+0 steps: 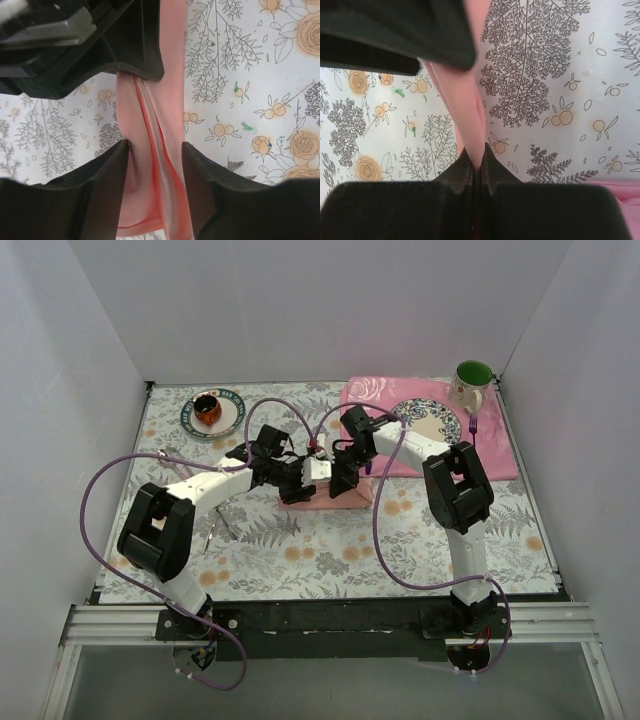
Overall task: Fold the napkin into a case and place the utensils inside
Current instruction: Pick up the smaller rectangle-folded napkin from the center of the board, then turn over the smaller rectangle-folded napkin at the center of the board.
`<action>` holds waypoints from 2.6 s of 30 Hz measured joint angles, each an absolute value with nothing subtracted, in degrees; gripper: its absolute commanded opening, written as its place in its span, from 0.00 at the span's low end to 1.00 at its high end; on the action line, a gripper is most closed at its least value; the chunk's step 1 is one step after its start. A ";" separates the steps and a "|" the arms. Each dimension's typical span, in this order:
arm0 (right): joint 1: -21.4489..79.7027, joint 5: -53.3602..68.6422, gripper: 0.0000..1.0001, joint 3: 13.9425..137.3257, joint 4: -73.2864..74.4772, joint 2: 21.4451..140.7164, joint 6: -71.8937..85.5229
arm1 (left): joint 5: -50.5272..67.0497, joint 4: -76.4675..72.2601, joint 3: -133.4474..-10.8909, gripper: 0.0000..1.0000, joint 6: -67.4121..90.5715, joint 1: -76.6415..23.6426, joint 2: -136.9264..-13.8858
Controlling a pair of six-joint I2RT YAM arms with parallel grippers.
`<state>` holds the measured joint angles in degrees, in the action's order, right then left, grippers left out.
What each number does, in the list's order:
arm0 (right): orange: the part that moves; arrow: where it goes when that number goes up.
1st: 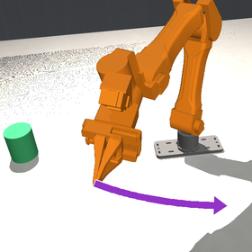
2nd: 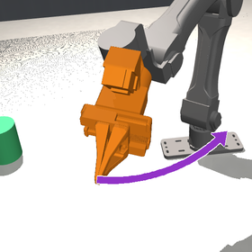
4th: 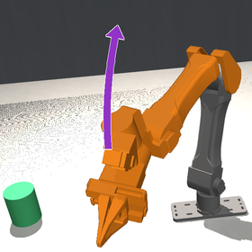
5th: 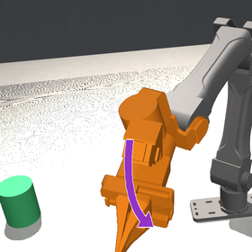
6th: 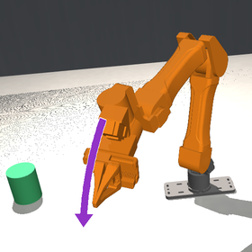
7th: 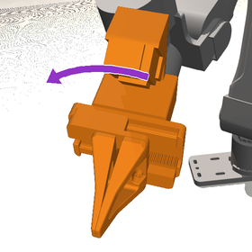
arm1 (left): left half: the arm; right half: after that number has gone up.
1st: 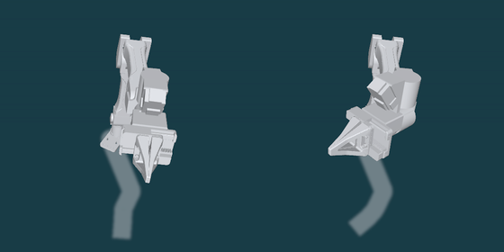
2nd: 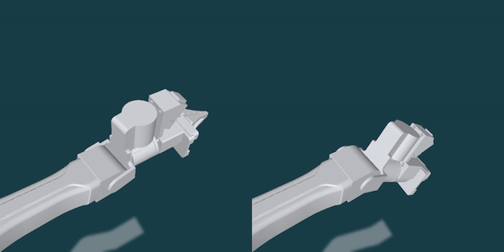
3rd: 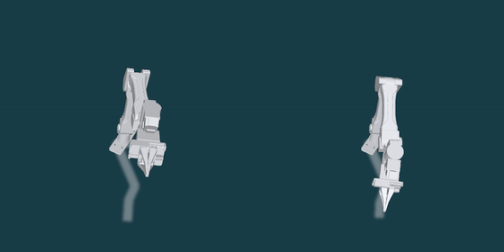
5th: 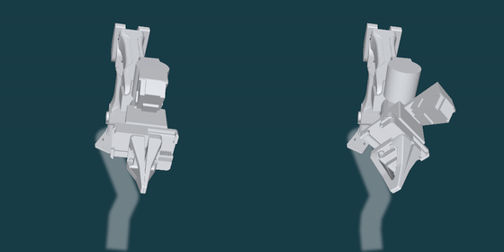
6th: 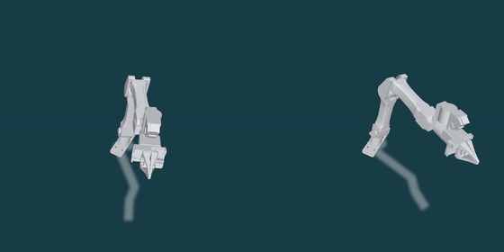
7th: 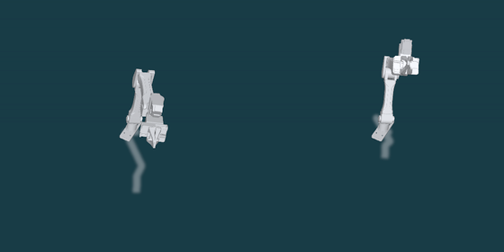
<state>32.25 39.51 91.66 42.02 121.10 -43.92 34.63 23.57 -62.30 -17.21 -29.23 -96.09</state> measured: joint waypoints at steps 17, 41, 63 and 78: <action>36.45 25.85 0.01 91.24 26.15 113.71 -38.72 | 37.45 36.25 -86.19 0.98 19.18 -1.02 -83.57; 54.30 -6.63 0.07 54.70 -8.78 100.51 -48.49 | 43.13 41.23 -85.10 0.98 36.29 17.17 -86.04; 64.77 -8.01 0.94 41.67 -14.52 91.59 -52.45 | 43.75 41.19 -84.64 0.98 35.57 17.15 -86.04; 60.36 9.87 0.95 61.89 4.75 82.00 -34.94 | 51.22 39.68 -80.34 0.98 25.26 16.27 -80.51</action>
